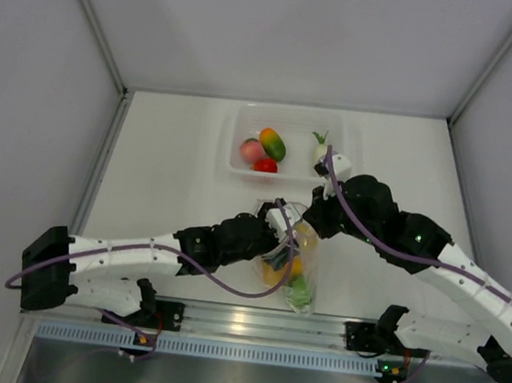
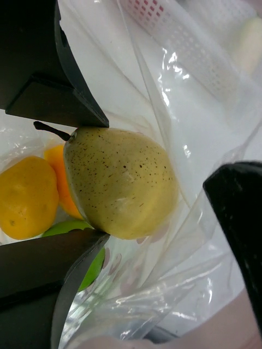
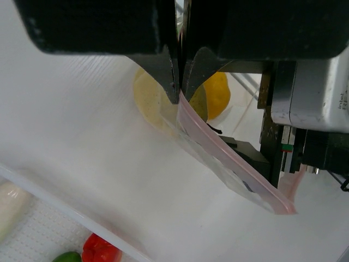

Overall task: Open the zip-top bag and remove the fake food
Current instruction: Pick up the fake fruit from the zipper food storage bag.

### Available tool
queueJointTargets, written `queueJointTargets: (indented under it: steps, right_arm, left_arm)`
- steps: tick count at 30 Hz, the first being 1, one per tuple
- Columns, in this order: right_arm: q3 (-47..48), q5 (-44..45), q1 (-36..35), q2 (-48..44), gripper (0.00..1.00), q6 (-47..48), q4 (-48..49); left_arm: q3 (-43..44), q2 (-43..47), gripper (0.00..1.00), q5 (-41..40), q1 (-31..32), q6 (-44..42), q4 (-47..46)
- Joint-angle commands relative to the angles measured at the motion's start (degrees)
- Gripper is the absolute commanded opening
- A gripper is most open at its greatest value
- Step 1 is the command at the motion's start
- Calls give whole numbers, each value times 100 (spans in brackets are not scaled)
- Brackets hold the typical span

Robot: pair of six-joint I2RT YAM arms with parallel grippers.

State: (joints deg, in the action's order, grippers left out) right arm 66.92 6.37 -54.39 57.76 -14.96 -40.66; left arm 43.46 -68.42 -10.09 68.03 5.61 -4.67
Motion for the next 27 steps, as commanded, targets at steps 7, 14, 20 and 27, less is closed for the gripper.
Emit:
queueJointTargets:
  steps: [7,14,20,27]
  right_arm:
    - [339,-145,-116,-133,0,28,59]
    - [489,-102,-116,-300,0,28,-99]
    - [630,312,-107,-309,0,46,-354]
    - [394,523,-107,-388,0,64,-451]
  left_arm:
    - [549,-206,0,-1074,-9,55,-237]
    - [575,-356,0,-1365,-9,55,18]
    - [532,-391,0,-1294,-9,125,159]
    - [347,-119,0,-1760,-18,256,185]
